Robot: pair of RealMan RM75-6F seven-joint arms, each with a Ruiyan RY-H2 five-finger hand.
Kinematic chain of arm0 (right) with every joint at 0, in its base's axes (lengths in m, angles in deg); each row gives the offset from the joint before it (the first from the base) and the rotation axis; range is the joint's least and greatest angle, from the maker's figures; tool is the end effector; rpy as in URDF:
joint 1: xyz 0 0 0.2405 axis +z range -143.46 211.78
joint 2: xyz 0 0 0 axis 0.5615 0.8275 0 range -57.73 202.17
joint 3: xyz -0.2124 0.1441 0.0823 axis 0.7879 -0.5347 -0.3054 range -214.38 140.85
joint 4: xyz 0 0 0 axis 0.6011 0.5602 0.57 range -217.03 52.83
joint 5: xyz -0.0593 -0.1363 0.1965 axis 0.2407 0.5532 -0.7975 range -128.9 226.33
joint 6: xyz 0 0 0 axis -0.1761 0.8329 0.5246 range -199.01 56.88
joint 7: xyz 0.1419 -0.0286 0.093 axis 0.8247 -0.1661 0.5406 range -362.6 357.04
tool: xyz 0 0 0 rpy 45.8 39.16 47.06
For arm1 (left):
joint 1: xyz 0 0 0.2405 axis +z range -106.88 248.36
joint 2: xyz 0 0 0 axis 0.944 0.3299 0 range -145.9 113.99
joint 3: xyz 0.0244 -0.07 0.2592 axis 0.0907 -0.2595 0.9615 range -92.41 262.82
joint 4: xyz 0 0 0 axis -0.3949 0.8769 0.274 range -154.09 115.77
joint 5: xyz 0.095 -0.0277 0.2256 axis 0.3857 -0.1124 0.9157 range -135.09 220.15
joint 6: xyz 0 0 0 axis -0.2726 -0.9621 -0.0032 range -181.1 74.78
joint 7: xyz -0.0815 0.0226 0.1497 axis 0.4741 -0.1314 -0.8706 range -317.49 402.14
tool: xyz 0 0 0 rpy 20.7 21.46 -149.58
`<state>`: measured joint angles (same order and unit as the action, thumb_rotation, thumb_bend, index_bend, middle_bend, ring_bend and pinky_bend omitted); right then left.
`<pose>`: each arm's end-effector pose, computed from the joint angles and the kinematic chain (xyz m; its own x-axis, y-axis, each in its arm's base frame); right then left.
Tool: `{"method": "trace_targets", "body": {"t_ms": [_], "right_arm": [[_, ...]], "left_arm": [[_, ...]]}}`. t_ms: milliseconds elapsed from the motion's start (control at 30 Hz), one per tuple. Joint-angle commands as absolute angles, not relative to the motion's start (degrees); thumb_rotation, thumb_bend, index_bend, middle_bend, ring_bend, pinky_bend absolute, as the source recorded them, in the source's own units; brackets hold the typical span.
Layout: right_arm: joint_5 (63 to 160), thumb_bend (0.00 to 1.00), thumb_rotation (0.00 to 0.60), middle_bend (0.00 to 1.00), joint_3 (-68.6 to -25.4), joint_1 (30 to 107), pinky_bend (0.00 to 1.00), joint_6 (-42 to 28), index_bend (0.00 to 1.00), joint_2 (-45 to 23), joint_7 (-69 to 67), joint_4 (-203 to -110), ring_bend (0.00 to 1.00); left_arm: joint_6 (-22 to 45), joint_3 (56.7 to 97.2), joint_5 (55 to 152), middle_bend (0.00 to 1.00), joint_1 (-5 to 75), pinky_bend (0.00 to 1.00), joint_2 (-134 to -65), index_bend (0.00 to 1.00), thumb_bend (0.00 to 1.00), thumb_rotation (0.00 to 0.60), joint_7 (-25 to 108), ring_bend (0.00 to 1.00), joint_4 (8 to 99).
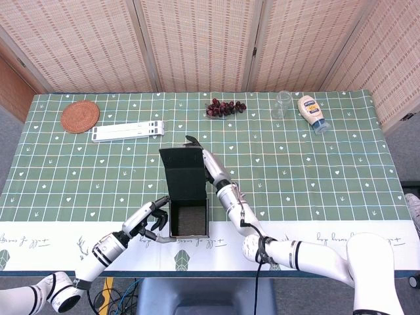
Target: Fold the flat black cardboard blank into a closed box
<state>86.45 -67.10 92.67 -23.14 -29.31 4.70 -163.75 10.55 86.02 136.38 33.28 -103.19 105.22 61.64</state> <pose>0.0161 -0.4346 -0.0954 -0.4692 -0.4787 0.7421 -0.8427 -0.0086 -0.5383 -0.1682 0.3168 -0.0663 -0.4485 0.6824 0.5772 0.7316 -0.0907 0.6757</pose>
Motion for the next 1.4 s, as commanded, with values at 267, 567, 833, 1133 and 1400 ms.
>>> {"method": "trace_targets", "body": {"t_ms": [267, 567, 833, 1133, 1400], "right_arm": [[89.32, 0.0, 0.6, 0.17, -67.33, 90.94, 1.0, -26.39, 0.0, -23.55, 6.04, -172.88, 0.68], [86.03, 0.0, 0.6, 0.19, -63.23, 93.43, 1.0, -33.28, 0.0, -15.45, 1.19, -178.52, 0.69], [83.04, 0.0, 0.6, 0.23, -57.24, 99.27, 1.0, -34.47, 0.0, -11.87, -6.89, -178.63, 0.71], [83.7, 0.0, 0.6, 0.25, -51.52, 105.6, 1.0, -28.48, 0.0, -14.52, -19.0, -176.0, 0.74], [83.64, 0.0, 0.6, 0.25, -47.99, 108.39, 1.0, -25.26, 0.01, -18.09, -26.34, -173.16, 0.74]], "left_arm": [[7.01, 84.8, 131.93, 0.31, 32.64, 0.84, -104.6, 0.35, 0.16, 0.6, 102.26, 0.71, 59.39], [4.76, 82.59, 126.23, 0.31, 33.43, 0.84, -106.97, 0.33, 0.16, 0.6, 96.06, 0.7, 56.15], [4.14, 80.15, 120.72, 0.31, 35.11, 0.84, -108.89, 0.32, 0.16, 0.6, 90.71, 0.7, 56.14], [4.25, 77.47, 115.66, 0.31, 36.81, 0.85, -111.04, 0.3, 0.16, 0.6, 84.38, 0.71, 56.64], [2.06, 77.08, 115.27, 0.29, 37.18, 0.85, -110.58, 0.24, 0.16, 0.6, 82.96, 0.71, 57.24]]}}
